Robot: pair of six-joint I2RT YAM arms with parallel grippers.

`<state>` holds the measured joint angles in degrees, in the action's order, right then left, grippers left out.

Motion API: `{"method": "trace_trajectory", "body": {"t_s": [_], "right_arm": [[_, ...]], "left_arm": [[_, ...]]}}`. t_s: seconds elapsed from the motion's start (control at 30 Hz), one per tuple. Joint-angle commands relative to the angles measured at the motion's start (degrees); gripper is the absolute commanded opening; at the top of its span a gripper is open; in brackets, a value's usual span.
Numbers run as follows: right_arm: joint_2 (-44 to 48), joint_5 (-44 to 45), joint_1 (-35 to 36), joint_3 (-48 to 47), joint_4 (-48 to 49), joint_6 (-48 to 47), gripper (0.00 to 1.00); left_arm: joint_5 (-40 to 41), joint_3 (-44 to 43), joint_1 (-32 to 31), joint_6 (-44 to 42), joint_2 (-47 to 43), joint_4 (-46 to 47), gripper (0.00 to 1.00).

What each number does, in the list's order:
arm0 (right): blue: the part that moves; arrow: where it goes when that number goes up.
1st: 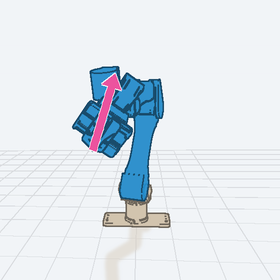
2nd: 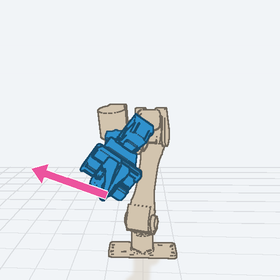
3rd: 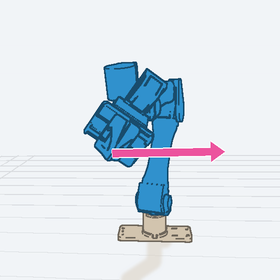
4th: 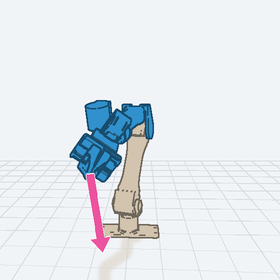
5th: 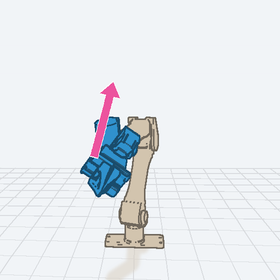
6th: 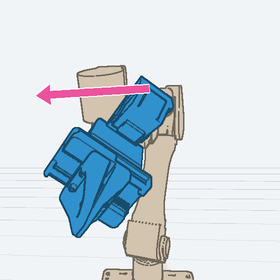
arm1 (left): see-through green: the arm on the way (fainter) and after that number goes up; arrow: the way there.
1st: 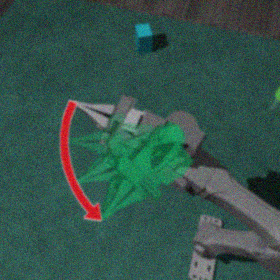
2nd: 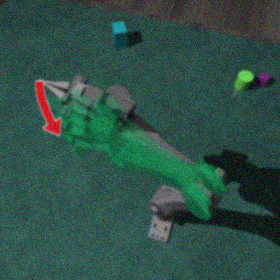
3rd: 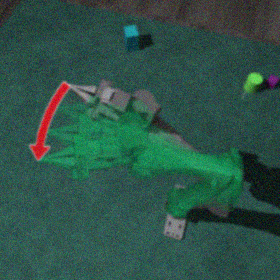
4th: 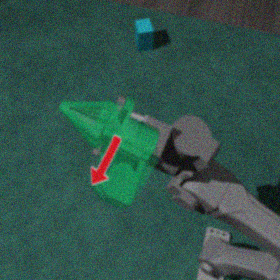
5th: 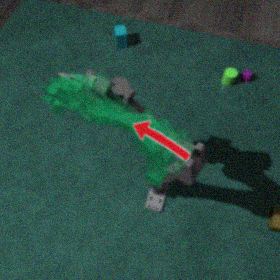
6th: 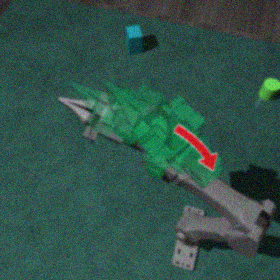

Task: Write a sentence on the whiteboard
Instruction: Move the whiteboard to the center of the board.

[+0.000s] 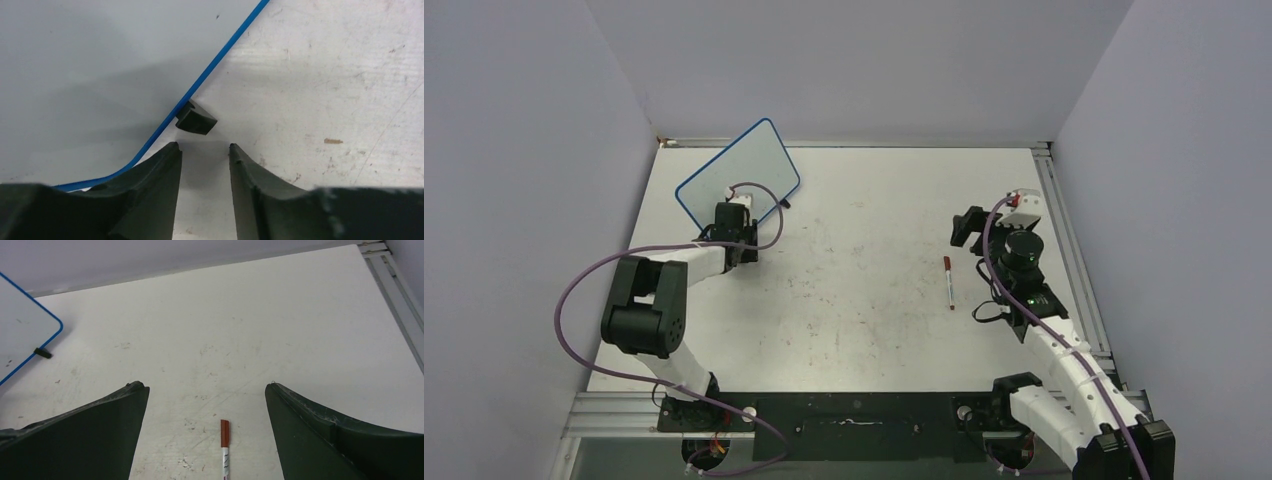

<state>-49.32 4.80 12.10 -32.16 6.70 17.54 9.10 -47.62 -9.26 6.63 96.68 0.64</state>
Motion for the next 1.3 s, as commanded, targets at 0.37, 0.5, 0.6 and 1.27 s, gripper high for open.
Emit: {"method": "trace_trajectory", "body": {"t_s": [0.37,0.5,0.6,1.27], "right_arm": [[-23.95,-21.40,13.65,-12.08,13.76,-7.12,0.94],[-36.35,-24.09,17.85,-20.34,16.26,-7.93,0.87],[-47.77,-25.55,19.82,-28.21,16.56,-8.88,0.83],[-90.91,-22.75,26.41,-74.79,4.26,-16.00,0.57]], "left_arm": [[1.00,-0.02,-0.10,10.06,-17.25,-13.47,0.67],[-1.90,-0.99,2.31,14.38,-22.57,-18.88,0.70],[-5.62,-1.12,7.07,17.50,-26.71,-20.71,0.71],[-6.72,-3.01,17.86,16.94,-35.80,-21.21,0.83]]}}
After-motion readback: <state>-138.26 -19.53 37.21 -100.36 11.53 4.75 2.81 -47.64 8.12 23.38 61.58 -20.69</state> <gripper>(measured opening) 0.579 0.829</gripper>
